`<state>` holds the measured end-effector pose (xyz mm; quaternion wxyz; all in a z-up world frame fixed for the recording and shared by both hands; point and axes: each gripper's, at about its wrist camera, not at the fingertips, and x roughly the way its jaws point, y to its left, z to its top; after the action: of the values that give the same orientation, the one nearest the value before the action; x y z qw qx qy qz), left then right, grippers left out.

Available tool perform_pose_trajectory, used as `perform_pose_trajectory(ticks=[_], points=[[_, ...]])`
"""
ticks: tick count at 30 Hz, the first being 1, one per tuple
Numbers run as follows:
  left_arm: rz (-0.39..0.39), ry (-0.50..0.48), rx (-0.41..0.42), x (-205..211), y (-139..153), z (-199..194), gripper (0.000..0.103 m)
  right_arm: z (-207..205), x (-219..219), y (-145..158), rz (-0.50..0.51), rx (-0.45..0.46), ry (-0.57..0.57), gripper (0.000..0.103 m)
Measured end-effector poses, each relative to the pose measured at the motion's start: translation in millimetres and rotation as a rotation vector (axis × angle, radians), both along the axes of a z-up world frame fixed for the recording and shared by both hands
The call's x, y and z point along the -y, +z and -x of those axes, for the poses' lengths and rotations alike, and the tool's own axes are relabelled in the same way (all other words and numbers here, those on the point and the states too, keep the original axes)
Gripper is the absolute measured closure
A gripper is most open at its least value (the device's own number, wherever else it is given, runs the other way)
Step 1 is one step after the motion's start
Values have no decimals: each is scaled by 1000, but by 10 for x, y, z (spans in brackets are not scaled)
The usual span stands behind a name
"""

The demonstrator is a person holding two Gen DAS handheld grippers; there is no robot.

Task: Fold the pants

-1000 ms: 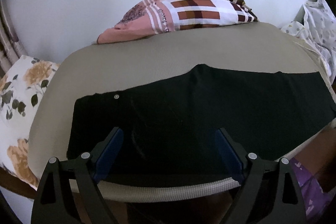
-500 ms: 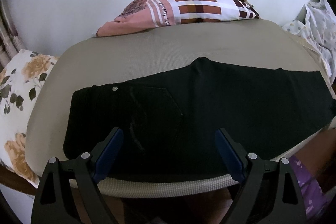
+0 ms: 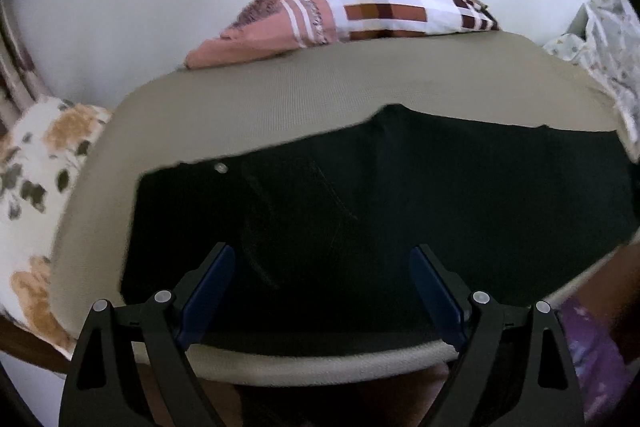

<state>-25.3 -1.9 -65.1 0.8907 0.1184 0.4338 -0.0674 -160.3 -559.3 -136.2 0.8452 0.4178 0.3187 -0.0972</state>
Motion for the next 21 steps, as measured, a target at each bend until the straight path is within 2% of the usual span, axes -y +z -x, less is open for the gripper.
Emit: perform_pose_trajectory(ticks=[2,5,21], points=[[-57,13,37,4,-4,-18,14,9,26,-32,-36,6,-8,89],[-116,20,71,4,-17,-43,14,13,8,-15,-39,-6,-11,90],[-145,14,81,-35,-55,-86,14,-243,-393,290,-11,26,51,91]])
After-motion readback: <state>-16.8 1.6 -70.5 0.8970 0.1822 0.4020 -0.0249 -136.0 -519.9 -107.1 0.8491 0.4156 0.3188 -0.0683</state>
